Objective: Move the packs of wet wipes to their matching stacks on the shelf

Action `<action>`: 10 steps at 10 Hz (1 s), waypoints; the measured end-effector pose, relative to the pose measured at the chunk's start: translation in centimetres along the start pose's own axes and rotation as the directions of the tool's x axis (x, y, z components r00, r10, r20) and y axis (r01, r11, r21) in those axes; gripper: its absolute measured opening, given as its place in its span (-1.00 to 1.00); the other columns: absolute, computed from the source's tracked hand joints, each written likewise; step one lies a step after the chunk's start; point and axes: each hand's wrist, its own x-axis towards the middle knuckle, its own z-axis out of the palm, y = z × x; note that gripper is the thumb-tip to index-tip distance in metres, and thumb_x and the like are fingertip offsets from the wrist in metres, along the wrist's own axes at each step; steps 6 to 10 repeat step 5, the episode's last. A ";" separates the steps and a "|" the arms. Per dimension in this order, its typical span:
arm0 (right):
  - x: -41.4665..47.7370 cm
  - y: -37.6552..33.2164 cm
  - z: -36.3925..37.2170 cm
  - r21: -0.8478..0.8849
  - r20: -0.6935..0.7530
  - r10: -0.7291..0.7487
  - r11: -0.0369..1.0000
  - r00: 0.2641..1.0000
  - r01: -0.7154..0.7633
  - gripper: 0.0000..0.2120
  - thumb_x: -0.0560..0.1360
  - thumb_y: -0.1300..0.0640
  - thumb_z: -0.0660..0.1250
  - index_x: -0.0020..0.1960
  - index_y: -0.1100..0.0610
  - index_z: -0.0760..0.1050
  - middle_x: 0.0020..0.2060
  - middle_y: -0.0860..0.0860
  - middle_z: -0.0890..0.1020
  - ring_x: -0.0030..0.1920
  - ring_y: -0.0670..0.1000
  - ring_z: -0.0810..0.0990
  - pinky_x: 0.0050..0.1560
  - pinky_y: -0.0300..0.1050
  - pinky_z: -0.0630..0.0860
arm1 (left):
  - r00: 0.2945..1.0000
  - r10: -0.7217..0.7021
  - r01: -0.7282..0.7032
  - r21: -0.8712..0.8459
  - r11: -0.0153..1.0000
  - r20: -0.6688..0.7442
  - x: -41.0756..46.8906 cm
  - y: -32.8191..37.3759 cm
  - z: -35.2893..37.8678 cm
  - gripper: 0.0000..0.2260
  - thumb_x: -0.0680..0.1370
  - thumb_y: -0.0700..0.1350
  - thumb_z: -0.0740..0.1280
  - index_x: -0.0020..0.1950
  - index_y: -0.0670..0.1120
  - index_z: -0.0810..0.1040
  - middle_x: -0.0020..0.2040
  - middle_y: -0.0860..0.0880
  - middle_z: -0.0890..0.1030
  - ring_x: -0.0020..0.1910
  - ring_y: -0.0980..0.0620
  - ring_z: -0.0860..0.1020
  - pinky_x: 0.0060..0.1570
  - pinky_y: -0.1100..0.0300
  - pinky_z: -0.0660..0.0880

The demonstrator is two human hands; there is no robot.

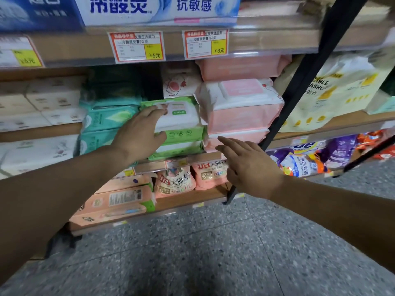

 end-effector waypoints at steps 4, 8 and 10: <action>-1.6 -0.5 -2.5 0.115 -0.020 0.000 0.993 1.000 0.002 -0.60 0.46 0.10 0.35 0.28 0.11 0.51 0.30 0.10 0.57 0.20 0.18 0.59 0.12 0.12 0.56 | 1.000 -0.001 0.002 -0.081 0.997 0.021 -3.1 1.0 -1.3 -0.81 0.58 -0.09 0.28 0.12 -0.04 0.63 0.14 -0.01 0.62 0.12 -0.05 0.57 0.14 0.02 0.49; -2.5 -0.5 -4.2 0.161 0.122 -0.060 0.986 0.991 0.040 -0.77 0.51 0.03 0.29 0.14 0.00 0.58 0.11 0.00 0.63 0.01 0.10 0.63 -0.09 -0.03 0.57 | 0.995 0.019 -0.016 -0.030 0.999 0.099 -4.3 1.6 -2.7 -0.83 0.57 -0.07 0.26 -0.15 -0.03 0.61 -0.27 0.01 0.64 -0.24 -0.03 0.61 -0.18 0.04 0.57; -2.5 -0.5 -4.2 0.161 0.122 -0.060 0.986 0.991 0.040 -0.77 0.51 0.03 0.29 0.14 0.00 0.58 0.11 0.00 0.63 0.01 0.10 0.63 -0.09 -0.03 0.57 | 0.995 0.019 -0.016 -0.030 0.999 0.099 -4.3 1.6 -2.7 -0.83 0.57 -0.07 0.26 -0.15 -0.03 0.61 -0.27 0.01 0.64 -0.24 -0.03 0.61 -0.18 0.04 0.57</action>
